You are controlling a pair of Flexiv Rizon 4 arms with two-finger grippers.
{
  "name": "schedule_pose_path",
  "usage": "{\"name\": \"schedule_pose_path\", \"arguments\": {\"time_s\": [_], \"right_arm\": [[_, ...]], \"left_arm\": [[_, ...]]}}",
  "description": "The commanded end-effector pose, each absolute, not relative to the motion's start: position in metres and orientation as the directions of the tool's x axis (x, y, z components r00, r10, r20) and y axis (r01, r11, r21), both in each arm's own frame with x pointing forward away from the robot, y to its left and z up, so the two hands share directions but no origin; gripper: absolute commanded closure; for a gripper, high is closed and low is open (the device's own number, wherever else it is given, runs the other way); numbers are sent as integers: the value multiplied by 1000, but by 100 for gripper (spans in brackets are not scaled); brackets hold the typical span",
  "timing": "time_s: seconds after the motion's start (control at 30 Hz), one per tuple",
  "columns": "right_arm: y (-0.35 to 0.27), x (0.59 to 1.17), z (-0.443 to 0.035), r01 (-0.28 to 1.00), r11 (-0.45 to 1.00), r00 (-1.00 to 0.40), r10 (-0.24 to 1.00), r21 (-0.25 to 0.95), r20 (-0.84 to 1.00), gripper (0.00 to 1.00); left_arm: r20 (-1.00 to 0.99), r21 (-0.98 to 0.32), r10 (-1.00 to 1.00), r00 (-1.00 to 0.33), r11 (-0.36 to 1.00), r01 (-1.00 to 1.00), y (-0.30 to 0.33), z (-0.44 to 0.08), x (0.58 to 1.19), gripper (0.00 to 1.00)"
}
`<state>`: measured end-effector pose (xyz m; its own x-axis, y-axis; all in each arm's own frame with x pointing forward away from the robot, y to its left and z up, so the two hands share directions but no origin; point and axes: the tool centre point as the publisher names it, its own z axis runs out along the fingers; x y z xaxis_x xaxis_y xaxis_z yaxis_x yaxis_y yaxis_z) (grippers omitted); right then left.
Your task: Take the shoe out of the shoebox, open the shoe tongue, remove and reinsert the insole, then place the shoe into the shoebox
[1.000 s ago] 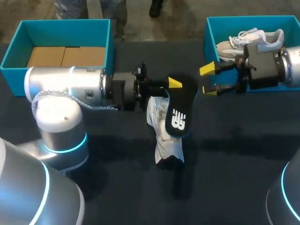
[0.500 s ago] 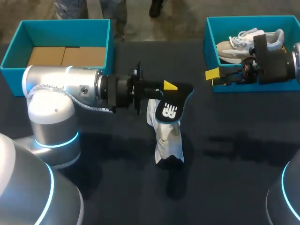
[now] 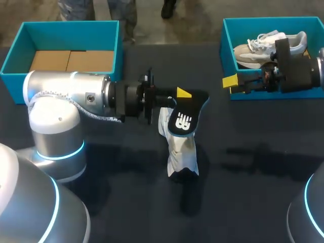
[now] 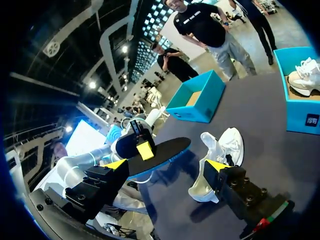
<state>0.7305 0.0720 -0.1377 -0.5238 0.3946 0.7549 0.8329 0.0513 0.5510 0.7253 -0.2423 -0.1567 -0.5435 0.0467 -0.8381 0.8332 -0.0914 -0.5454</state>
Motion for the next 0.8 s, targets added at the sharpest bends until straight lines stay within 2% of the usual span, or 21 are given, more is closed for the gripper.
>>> {"name": "schedule_pose_path", "arguments": {"time_s": [0.03, 0.1, 0.17, 0.37, 0.57, 0.8], "right_arm": [[73, 730, -137, 834, 52, -521, 400, 549, 754, 0], [73, 730, -137, 834, 52, -521, 400, 549, 754, 0], [73, 729, -138, 790, 43, -573, 408, 612, 711, 0], [72, 727, -142, 641, 143, -717, 464, 754, 520, 0], [73, 719, -156, 549, 240, -764, 533, 800, 364, 0], [72, 705, -181, 456, 287, -800, 547, 843, 247, 0]], "left_arm": [[-838, -545, 47, -543, -90, 834, -244, -157, 725, 100], [-838, -545, 47, -543, -90, 834, -244, -157, 725, 100], [-816, -577, 43, -577, -126, 807, -242, -160, 723, 100], [-721, -682, 23, -692, -202, 703, -230, -166, 712, 100], [-673, -722, 19, -740, -232, 651, -219, -174, 710, 100], [-636, -737, -35, -771, -267, 621, -211, -181, 708, 100]]}}
